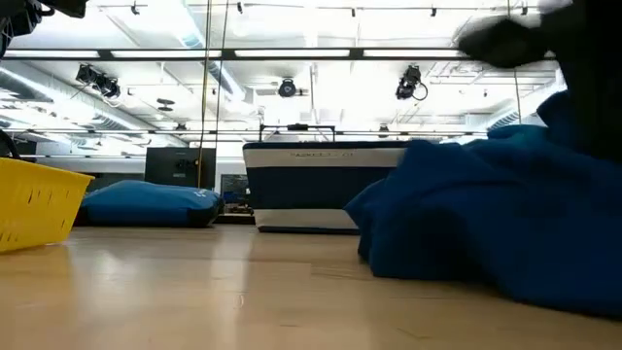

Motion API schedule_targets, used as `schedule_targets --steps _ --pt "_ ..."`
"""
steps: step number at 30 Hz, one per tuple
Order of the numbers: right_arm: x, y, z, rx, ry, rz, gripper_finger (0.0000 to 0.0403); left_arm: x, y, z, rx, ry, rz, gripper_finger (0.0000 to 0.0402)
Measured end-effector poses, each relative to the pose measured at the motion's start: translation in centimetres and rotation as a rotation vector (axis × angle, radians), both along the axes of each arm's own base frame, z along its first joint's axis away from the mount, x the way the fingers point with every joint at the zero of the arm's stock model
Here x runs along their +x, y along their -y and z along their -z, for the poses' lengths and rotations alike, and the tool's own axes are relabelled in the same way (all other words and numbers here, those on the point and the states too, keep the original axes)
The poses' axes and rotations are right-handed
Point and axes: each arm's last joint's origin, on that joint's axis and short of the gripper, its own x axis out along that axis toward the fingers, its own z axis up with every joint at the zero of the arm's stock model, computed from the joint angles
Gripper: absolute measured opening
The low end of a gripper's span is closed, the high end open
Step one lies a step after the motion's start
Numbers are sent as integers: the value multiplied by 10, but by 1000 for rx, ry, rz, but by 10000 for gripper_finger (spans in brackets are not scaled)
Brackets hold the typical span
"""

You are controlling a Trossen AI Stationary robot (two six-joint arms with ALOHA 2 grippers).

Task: Pick & Place Medicine items
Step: Put the blue patient gown into the blue bin

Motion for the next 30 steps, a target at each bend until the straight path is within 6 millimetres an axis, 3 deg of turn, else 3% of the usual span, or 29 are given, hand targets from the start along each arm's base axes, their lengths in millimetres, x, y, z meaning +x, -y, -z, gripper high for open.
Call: schedule_targets --steps 7,10,14,22,27,30 --pt "30 -24 -71 261 257 184 0 0 0 0 0 0 0 362" --pt "30 -26 -85 361 240 308 0 0 0 0 4 0 1 362" --pt "16 -24 -78 337 95 446 0 0 0 1 21 -5 12 362" --pt "-26 4 -73 -65 -165 828 0 0 1 0 34 -7 33 362" --pt "-30 22 -45 -132 -281 959 0 0 1 0 34 -7 33 362" --pt "-39 37 -14 -218 -419 994 0 0 1 0 34 -8 40 362"
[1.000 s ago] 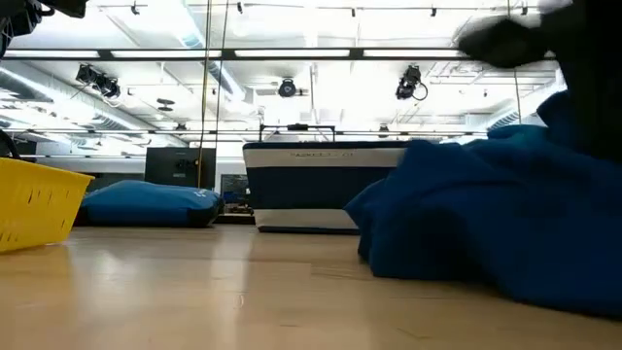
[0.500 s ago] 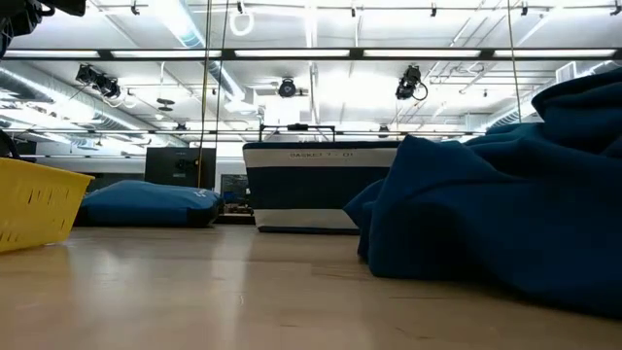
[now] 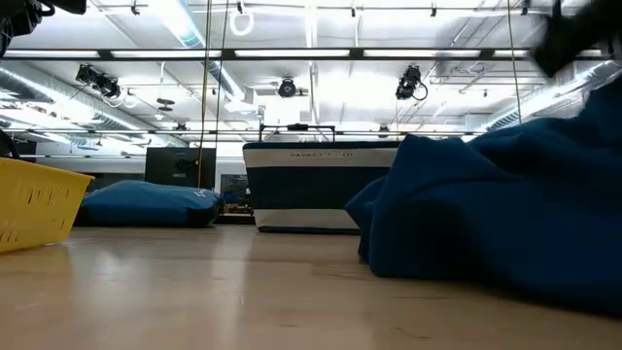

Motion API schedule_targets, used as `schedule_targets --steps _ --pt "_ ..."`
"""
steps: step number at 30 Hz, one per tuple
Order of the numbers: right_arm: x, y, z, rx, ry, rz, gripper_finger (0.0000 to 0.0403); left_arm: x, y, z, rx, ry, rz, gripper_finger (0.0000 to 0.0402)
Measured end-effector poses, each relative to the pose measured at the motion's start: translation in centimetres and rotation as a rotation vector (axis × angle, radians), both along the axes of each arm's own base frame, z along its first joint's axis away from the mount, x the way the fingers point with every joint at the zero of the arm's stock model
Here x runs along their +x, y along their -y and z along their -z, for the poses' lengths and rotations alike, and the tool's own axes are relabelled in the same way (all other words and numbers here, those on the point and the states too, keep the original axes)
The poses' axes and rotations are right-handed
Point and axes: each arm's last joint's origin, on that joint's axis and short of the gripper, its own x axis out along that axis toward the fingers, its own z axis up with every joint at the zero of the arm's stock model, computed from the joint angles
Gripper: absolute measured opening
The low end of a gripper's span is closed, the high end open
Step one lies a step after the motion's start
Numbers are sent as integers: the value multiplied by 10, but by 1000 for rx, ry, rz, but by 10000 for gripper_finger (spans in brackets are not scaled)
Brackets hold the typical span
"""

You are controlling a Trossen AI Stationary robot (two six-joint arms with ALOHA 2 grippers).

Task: Pick & Place Medicine items
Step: Put the blue patient gown into the blue bin

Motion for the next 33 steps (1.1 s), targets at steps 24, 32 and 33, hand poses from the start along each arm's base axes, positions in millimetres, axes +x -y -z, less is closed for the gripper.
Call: schedule_targets --steps 24,32,33 --pt "9 48 70 -213 -63 -1098 0 0 0 0 -11 -2 14 362" --pt "33 21 20 -449 253 -1054 0 0 0 0 -10 -2 14 362" --pt "37 14 8 -461 304 -1053 0 0 0 0 -10 -2 14 362"
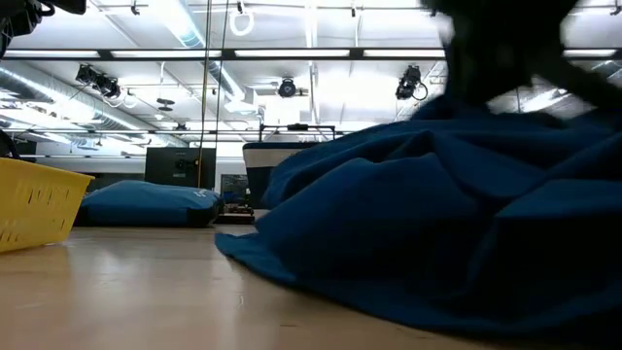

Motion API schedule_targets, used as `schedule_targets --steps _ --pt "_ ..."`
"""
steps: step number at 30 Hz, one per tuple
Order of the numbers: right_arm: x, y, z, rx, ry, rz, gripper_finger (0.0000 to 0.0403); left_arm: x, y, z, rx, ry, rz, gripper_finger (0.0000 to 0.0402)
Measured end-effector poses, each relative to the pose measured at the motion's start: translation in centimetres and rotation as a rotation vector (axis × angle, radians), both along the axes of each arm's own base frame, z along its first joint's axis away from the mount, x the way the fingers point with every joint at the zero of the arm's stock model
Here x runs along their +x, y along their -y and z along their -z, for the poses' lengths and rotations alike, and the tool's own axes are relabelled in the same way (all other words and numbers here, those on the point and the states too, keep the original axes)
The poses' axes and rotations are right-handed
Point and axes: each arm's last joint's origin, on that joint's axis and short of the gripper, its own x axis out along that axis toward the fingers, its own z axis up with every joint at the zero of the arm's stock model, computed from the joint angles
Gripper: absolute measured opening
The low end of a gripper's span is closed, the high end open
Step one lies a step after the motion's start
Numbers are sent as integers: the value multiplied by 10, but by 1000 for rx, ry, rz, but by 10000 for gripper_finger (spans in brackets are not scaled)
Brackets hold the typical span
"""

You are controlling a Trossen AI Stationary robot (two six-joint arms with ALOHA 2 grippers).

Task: Pick & Place Medicine items
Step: Put the blue patient gown into the blue bin

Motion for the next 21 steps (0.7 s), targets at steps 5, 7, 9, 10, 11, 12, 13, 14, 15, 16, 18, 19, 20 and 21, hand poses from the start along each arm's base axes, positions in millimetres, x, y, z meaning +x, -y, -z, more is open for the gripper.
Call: schedule_targets --steps 5,7,9,10,11,12,13,14,15,16,18,19,20,21 --pt "15 -27 -58 165 125 -37 0 0 0 0 3 -2 2 362" --pt "18 -35 -76 274 150 -38 1 1 1 2 9 -5 3 362" --pt "20 -42 -91 408 149 -38 6 1 2 3 14 -9 3 362" --pt "20 -45 -96 473 145 -38 9 1 2 4 18 -11 3 362" --pt "20 -48 -100 527 145 -38 15 2 3 5 21 -14 3 362" --pt "20 -51 -102 567 142 -43 23 2 3 5 25 -16 3 362" --pt "19 -55 -102 598 143 -54 32 2 3 6 27 -17 3 362" --pt "18 -60 -102 629 135 -68 44 2 4 6 29 -19 3 362" --pt "16 -64 -101 655 124 -85 57 2 4 7 29 -20 2 362" --pt "15 -67 -100 677 109 -98 71 2 4 7 29 -21 2 362" --pt "12 -75 -95 713 74 -107 100 2 4 7 29 -21 1 362" --pt "11 -79 -92 725 59 -106 115 2 4 7 29 -20 1 362" --pt "9 -82 -88 733 46 -99 129 2 4 7 31 -21 1 362" --pt "9 -86 -84 745 33 -97 142 2 4 7 32 -21 1 362"
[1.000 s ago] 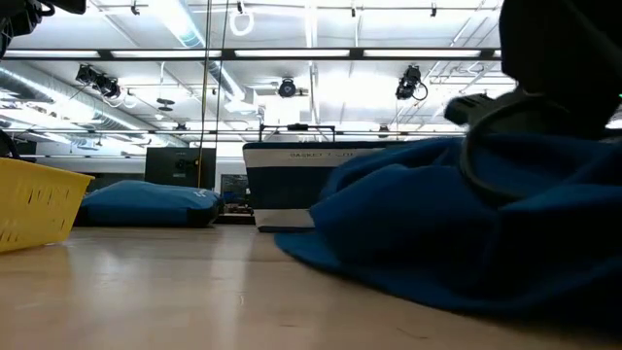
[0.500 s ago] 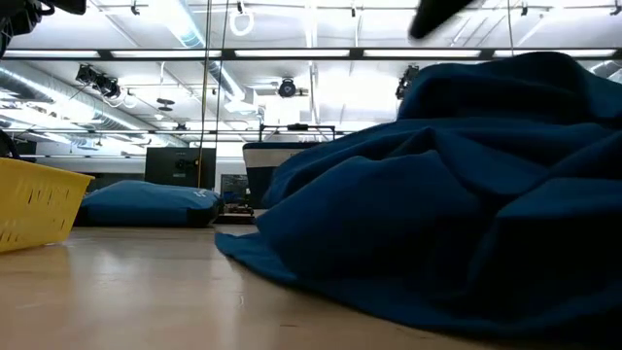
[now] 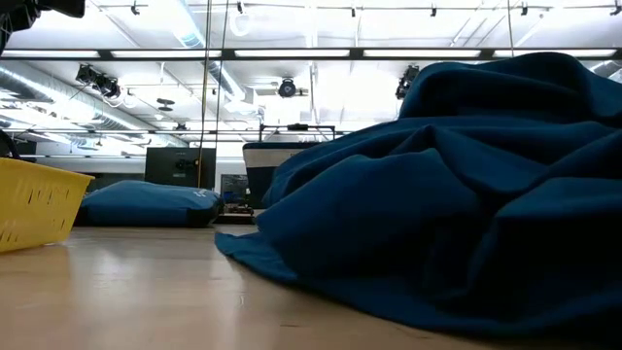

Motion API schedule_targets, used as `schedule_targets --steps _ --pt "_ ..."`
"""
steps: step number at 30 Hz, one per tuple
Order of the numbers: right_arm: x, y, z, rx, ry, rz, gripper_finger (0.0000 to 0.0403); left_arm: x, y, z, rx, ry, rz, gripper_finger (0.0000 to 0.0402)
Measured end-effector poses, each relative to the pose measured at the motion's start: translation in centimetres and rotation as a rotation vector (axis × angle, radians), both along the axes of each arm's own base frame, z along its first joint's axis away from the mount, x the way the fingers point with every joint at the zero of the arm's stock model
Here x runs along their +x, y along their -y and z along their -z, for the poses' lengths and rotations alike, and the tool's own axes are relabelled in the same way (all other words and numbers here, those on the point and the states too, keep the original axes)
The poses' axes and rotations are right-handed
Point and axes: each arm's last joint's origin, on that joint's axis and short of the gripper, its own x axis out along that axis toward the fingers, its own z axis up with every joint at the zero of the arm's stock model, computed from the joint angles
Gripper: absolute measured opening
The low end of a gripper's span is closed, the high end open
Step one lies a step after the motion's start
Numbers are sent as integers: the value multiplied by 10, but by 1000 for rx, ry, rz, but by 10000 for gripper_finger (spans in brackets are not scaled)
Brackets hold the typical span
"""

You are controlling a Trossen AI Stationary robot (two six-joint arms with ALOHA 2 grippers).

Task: Pick & Place Medicine items
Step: Put the blue patient gown into the blue bin

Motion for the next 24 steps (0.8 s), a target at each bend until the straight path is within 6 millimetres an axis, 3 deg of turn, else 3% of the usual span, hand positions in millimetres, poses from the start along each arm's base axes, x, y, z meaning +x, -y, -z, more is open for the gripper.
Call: schedule_targets --steps 5,13,20,24 --pt "-5 -26 31 38 -101 -10 184 0 0 0 2 0 0 362" --pt "-15 -58 93 -13 -263 -93 187 0 0 1 18 -3 4 362" --pt "-12 -57 101 18 -260 99 190 0 0 0 25 -2 5 362" --pt "-11 -46 101 18 -314 275 222 0 0 1 25 -3 8 362"
